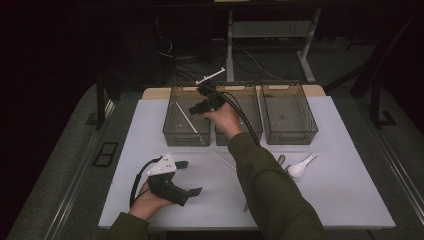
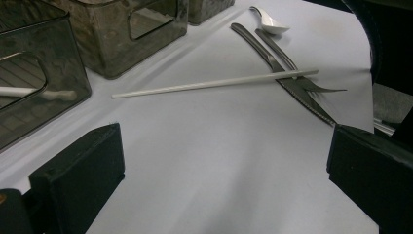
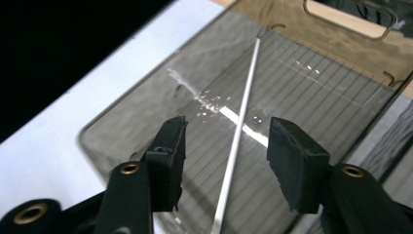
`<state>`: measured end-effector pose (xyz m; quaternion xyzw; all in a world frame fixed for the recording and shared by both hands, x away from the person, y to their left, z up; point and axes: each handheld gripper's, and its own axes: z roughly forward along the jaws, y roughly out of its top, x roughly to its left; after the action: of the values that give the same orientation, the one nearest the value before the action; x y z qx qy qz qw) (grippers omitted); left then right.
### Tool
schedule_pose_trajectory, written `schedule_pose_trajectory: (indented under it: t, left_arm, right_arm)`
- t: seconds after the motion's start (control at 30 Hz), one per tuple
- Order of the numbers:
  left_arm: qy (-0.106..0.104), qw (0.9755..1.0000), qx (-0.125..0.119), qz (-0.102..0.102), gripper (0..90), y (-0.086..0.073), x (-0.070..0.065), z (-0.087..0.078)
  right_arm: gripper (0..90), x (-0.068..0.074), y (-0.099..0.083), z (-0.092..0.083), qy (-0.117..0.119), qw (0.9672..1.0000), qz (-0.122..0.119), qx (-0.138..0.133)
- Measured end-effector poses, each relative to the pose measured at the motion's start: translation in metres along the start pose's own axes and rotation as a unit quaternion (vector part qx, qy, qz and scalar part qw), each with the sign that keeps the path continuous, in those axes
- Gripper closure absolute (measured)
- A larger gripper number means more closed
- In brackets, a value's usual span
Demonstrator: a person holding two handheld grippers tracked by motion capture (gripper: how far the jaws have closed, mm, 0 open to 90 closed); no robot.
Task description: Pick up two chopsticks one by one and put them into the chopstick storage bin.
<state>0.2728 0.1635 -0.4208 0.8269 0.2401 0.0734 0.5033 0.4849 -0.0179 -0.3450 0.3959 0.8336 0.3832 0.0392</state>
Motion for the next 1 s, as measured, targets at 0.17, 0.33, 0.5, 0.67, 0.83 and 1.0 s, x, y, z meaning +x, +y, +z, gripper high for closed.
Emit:
schedule_pose_trajectory:
  t: [0.17, 0.33, 0.5, 0.67, 0.83, 1.0]
  left_arm:
    - [0.0, 1.0, 0.002, -0.001, 0.0, -0.001, 0.0, 0.001]
    - [0.002, 1.0, 0.002, 0.0, 0.0, -0.001, 0.001, 0.001]
    - [0.001, 1.0, 0.004, 0.0, 0.0, -0.002, 0.001, 0.001]
    - [0.001, 1.0, 0.002, -0.005, 0.0, -0.002, 0.002, 0.001]
    - [0.002, 1.0, 0.003, -0.005, 0.0, -0.002, 0.002, 0.0]
    - [0.003, 1.0, 0.003, -0.008, 0.0, -0.002, 0.002, 0.001]
  right_arm:
    - [44.0, -0.002, -0.011, -0.02, 0.004, 0.9996, -0.025, -0.014]
    - [41.0, -0.009, -0.028, -0.043, 0.007, 0.9989, -0.033, -0.032]
    - [39.4, -0.014, -0.043, -0.061, 0.013, 0.9982, -0.043, -0.041]
    - [38.3, -0.018, -0.06, -0.078, 0.023, 0.9973, -0.049, -0.049]
    - [38.0, -0.018, -0.077, -0.092, 0.03, 0.9965, -0.06, -0.051]
    - [37.5, -0.017, -0.098, -0.105, 0.035, 0.9959, -0.064, -0.054]
